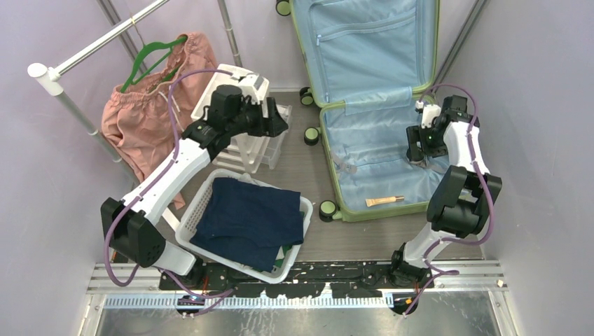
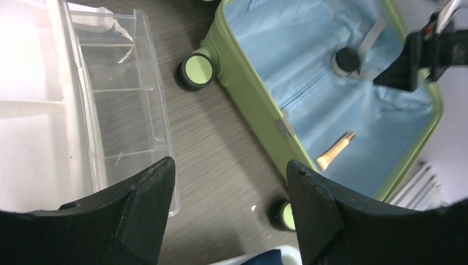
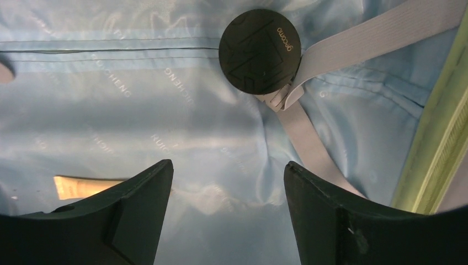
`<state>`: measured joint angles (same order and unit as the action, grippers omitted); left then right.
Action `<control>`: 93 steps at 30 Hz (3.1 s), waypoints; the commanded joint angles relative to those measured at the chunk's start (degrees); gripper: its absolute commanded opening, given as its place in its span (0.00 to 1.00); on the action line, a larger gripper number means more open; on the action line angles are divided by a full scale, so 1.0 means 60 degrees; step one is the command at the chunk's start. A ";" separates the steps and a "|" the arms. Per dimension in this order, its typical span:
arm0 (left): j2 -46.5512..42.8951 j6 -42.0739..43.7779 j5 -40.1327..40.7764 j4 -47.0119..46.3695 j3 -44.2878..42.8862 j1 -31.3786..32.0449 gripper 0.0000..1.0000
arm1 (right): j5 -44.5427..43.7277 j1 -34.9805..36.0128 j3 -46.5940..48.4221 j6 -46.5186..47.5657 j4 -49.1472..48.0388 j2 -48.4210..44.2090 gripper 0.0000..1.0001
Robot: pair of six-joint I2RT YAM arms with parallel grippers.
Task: Open, take out, and arrange the luggage
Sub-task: Pick up the personal item from the luggage.
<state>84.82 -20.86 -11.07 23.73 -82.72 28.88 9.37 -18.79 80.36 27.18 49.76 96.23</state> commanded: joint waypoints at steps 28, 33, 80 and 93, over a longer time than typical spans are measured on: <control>-0.0142 -0.2478 -0.1627 -0.2663 0.0850 -0.0551 0.76 | -0.0305 0.0464 0.2647 0.2503 -0.0219 0.3405 0.82; -0.0275 -0.2484 -0.1637 -0.2710 0.0998 -0.0551 0.76 | -0.0375 0.0441 0.2583 0.2545 -0.0024 0.3588 0.81; 0.0830 -0.5892 -0.1004 -0.5573 0.0736 0.1747 0.75 | 0.7977 0.3097 -0.0486 0.4867 -0.0835 -0.4251 0.15; 0.1538 -0.5741 -0.0812 -0.4707 -0.0278 0.2481 0.75 | 0.7738 0.4317 -0.0833 0.4010 -0.2638 -0.4206 0.15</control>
<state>93.76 -56.51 -16.47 -4.80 -80.47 42.81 55.13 6.04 75.20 53.52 40.86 71.70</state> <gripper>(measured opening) 0.751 0.694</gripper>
